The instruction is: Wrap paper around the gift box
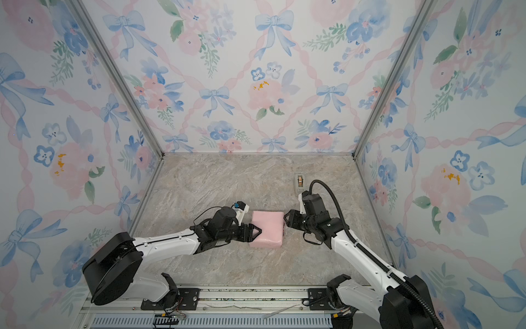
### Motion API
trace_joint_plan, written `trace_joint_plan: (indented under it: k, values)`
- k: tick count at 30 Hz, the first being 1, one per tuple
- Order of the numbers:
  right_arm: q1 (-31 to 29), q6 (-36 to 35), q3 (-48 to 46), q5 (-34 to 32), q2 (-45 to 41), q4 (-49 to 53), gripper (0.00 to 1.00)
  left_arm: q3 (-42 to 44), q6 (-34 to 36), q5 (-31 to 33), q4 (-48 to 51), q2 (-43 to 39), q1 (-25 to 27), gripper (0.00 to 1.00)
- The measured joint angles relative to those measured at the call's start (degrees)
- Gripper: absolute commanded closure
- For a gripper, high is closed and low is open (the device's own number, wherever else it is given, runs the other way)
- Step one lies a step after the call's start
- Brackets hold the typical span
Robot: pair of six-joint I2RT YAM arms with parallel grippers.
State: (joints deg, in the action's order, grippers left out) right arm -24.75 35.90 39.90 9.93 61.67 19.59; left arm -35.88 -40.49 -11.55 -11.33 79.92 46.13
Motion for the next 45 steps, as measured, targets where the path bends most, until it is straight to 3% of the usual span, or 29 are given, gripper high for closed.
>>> trace_joint_plan:
  k: [2,3,4,5,8,13,18,21,26,32,35,39,45]
  values:
    - [1.33,-1.05,0.00,-0.85,-0.94,0.15,0.46,-0.17,2.43,3.19,1.09,-2.56,-0.63,0.18]
    - [2.23,-1.97,0.00,-1.55,-1.57,0.17,0.30,-0.33,4.11,5.40,1.60,-4.02,-1.44,0.14]
    - [3.13,-2.86,0.00,-2.34,-2.23,0.17,0.02,-0.39,5.60,7.28,1.77,-5.11,-2.34,0.06]
    - [4.15,-4.07,0.00,-3.52,-2.97,0.04,0.04,-0.39,7.21,9.81,1.79,-6.45,-3.76,0.02]
    - [7.15,-8.15,-0.81,-7.96,-5.01,-2.97,0.04,0.48,12.48,17.31,-0.57,-10.14,-9.35,0.02]
    - [12.76,-14.84,-6.56,-14.82,-7.39,-12.26,0.04,8.92,22.73,29.57,-12.33,-15.13,-16.11,0.02]
    - [19.45,-20.20,-12.85,-18.43,-7.19,-22.64,0.04,19.80,32.81,38.58,-27.87,-14.40,-20.33,0.02]
    - [22.77,-22.64,-15.17,-19.37,-5.31,-28.83,0.04,21.49,35.47,42.42,-32.39,-12.72,-23.43,0.02]
    - [24.41,-26.60,-16.70,-19.63,1.20,-38.23,0.04,22.86,41.13,43.30,-44.87,-8.50,-27.02,0.02]
    - [24.68,-30.64,-17.05,-16.92,12.13,-50.03,0.04,26.49,43.69,38.18,-60.67,6.88,-35.01,0.02]
    - [24.65,-32.02,-17.84,-14.75,18.36,-58.27,0.04,28.74,42.32,32.70,-63.98,10.08,-39.95,0.02]
    - [24.65,-33.24,-17.86,-11.89,26.21,-65.13,0.04,26.88,40.65,26.10,-64.11,10.36,-42.84,0.02]
    - [24.65,-34.05,-17.86,-10.10,27.17,-68.04,0.04,23.32,38.66,20.76,-62.01,10.29,-45.22,0.02]
